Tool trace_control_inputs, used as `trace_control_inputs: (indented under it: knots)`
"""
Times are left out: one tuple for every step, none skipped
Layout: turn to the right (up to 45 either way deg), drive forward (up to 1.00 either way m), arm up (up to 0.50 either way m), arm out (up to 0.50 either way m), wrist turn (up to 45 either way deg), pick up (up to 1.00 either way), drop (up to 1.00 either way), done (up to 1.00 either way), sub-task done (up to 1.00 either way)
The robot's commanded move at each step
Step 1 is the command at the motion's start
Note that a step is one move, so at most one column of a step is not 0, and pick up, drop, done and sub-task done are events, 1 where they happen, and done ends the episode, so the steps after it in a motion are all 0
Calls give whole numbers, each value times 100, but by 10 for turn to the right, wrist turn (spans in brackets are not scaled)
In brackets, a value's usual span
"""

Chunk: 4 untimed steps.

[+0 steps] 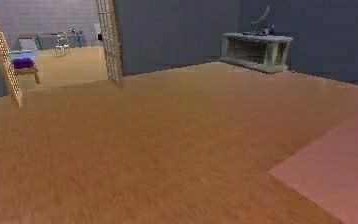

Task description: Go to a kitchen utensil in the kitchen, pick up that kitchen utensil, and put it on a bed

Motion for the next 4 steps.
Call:
trace_control_inputs:
  knots:
    - [-270,0,0,0,0,0,0,0,0]
    - [0,100,0,0,0,0,0,0,0]
    - [0,100,0,0,0,0,0,0,0]
    - [0,100,0,0,0,0,0,0,0]
